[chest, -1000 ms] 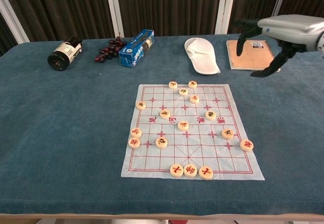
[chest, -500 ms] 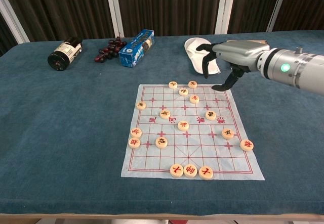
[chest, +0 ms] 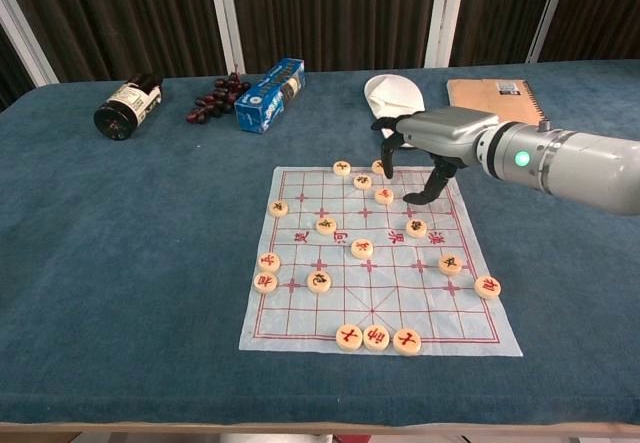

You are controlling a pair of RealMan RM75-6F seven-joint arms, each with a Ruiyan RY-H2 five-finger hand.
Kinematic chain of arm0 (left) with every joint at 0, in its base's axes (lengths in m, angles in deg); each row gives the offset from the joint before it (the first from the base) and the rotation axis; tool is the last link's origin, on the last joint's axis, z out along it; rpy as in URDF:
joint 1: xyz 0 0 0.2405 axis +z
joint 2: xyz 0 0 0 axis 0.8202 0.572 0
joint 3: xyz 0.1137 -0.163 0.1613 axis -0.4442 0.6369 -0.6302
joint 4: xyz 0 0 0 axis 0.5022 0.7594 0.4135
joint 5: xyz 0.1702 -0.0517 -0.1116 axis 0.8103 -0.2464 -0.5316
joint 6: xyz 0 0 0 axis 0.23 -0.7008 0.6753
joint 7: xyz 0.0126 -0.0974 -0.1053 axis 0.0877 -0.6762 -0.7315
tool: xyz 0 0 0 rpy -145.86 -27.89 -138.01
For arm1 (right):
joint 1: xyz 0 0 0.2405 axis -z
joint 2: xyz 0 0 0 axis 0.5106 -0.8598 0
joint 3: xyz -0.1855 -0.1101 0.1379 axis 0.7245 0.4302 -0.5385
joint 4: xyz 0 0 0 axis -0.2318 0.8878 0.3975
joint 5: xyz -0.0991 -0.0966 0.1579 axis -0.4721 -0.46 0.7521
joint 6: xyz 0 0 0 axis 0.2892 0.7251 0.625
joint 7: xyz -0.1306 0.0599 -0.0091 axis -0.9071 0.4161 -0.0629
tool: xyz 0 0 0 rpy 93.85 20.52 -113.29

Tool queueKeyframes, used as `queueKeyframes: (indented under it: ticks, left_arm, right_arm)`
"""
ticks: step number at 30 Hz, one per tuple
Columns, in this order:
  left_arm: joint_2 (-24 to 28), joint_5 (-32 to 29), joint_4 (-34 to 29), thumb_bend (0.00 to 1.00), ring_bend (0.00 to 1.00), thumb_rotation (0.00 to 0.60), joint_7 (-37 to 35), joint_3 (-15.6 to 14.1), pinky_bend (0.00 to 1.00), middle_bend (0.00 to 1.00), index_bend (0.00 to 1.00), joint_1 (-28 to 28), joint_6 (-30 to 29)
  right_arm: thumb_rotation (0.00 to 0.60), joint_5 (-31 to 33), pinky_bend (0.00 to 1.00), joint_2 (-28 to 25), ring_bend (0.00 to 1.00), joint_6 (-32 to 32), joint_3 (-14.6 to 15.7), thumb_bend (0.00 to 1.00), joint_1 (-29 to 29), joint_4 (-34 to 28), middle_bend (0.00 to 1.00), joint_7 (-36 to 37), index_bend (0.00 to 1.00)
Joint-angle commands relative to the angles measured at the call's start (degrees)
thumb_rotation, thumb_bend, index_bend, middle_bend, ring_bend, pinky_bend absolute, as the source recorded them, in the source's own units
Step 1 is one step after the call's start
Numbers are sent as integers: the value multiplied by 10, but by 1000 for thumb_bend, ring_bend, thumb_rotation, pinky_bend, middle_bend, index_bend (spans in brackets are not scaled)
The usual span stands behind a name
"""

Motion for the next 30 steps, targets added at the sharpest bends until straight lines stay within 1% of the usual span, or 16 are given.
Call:
queueKeyframes:
  ticks: [1, 24, 30]
  left_arm:
    - [0, 0, 0, 414, 0, 600, 0, 0, 0, 0, 0, 0, 0]
    - [5, -1, 0, 414, 0, 600, -6, 0, 0, 0, 0, 5, -6]
    - [7, 0, 0, 414, 0, 600, -10, 0, 0, 0, 0, 6, -9]
  right_arm:
    - [600, 7, 0, 7, 0, -4, -1, 431, -5, 7, 7, -5, 519]
    - [600, 39, 0, 44, 0, -16, 3, 454, -29, 41, 6, -30, 540]
    - [600, 45, 0, 47, 0, -13, 1, 500, -32, 42, 7, -37, 555]
